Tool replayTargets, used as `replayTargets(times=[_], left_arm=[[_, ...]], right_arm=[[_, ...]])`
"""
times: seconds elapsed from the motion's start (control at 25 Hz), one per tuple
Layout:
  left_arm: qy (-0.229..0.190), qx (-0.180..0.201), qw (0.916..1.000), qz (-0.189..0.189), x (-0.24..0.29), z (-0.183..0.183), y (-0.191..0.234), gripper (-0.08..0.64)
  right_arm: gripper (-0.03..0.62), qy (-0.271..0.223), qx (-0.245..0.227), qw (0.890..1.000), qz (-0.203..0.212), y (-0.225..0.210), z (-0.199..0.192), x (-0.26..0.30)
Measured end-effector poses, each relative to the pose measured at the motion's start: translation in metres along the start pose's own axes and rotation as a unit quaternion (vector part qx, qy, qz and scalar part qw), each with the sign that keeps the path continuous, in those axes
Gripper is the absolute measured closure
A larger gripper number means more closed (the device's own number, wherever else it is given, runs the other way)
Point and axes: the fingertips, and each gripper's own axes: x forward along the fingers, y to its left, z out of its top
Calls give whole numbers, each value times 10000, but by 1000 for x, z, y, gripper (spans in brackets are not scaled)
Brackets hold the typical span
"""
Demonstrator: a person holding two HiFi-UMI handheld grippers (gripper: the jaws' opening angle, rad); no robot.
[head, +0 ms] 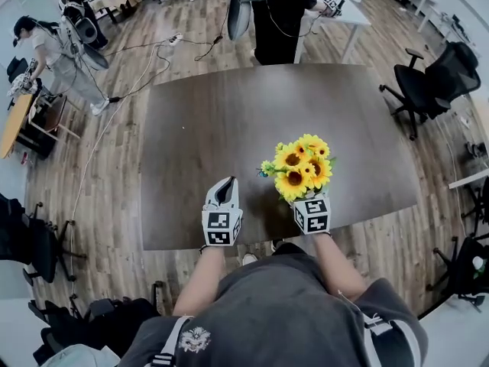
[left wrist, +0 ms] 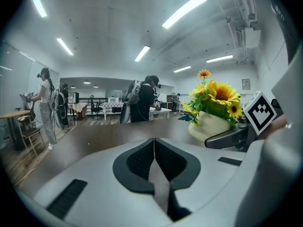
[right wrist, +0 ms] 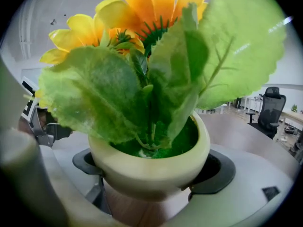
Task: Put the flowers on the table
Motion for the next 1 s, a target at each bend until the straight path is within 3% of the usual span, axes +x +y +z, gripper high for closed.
replayTargets(times=[0.56,1.0], left_arm=[[384,-82,9992,93,63,-19,28,552],[524,-150,9984,129,88,-31,44,551]], right_arm=[[41,771,-192,9967,165,-23,-39,85],[41,1221,-194,9923,77,-31,-62,107]])
